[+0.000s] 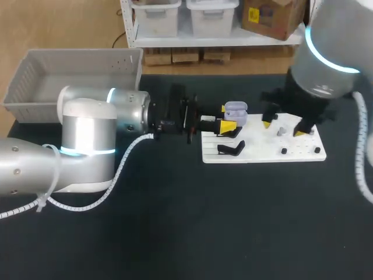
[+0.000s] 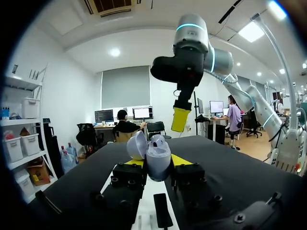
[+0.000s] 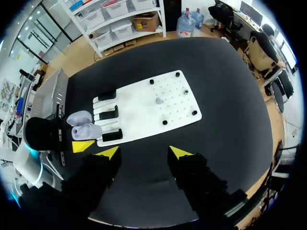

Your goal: Pick up each earbud case from the left stands, insert the matching earbuds, close the lid, and place the case in the box.

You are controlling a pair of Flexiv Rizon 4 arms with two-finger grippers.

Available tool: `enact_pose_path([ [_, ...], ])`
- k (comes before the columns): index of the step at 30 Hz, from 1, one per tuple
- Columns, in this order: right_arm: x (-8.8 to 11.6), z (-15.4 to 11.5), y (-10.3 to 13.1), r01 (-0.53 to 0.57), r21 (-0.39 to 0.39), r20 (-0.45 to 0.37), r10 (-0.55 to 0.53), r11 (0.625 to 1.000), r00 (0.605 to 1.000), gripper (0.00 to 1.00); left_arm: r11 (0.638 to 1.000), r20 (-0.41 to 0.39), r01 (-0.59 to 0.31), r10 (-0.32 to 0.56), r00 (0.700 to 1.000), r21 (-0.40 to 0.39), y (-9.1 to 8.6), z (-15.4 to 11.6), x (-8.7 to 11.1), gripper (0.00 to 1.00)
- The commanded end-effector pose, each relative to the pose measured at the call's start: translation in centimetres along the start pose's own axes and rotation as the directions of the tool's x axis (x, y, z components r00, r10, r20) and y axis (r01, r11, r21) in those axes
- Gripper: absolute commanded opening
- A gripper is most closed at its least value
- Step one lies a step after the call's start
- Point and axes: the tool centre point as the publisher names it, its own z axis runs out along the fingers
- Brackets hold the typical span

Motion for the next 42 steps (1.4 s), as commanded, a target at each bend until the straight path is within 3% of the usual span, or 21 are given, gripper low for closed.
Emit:
enact_pose_path([
  [1,-0.7,1.3,-0.9,0.037,-0.103,0.016,-0.036,0.994,0.999,0.65,1.0,0.001,-0.003,0.003,1.0,-0.006,-0.1,0.0,0.0,0.0],
  [7,-2.1,3.9,-1.6,0.124,-0.053,0.018,-0.123,0.991,0.992,0.6,1.0,0.001,-0.003,0.003,1.0,-0.006,-0.1,0.0,0.0,0.0],
  [9,-2.5,4.9,-1.9,0.146,-0.04,0.012,-0.146,0.988,0.989,0.5,1.0,0.001,-0.003,0.003,1.0,-0.006,-0.1,0.0,0.0,0.0],
  [20,-4.2,9.1,-3.3,0.207,-0.024,-0.045,-0.208,0.978,0.977,0.63,1.0,0.001,-0.003,0.003,1.0,-0.006,-0.1,0.0,0.0,0.0],
  [33,-5.3,11.4,-4.3,0.187,-0.052,-0.067,-0.19,0.981,0.98,0.45,1.0,0.001,-0.003,0.003,1.0,-0.006,-0.1,0.0,0.0,0.0],
  [42,-5.8,12.1,-3.7,0.175,-0.076,-0.07,-0.181,0.982,0.981,0.44,1.0,0.001,-0.003,0.003,1.0,-0.006,-0.1,0.0,0.0,0.0],
])
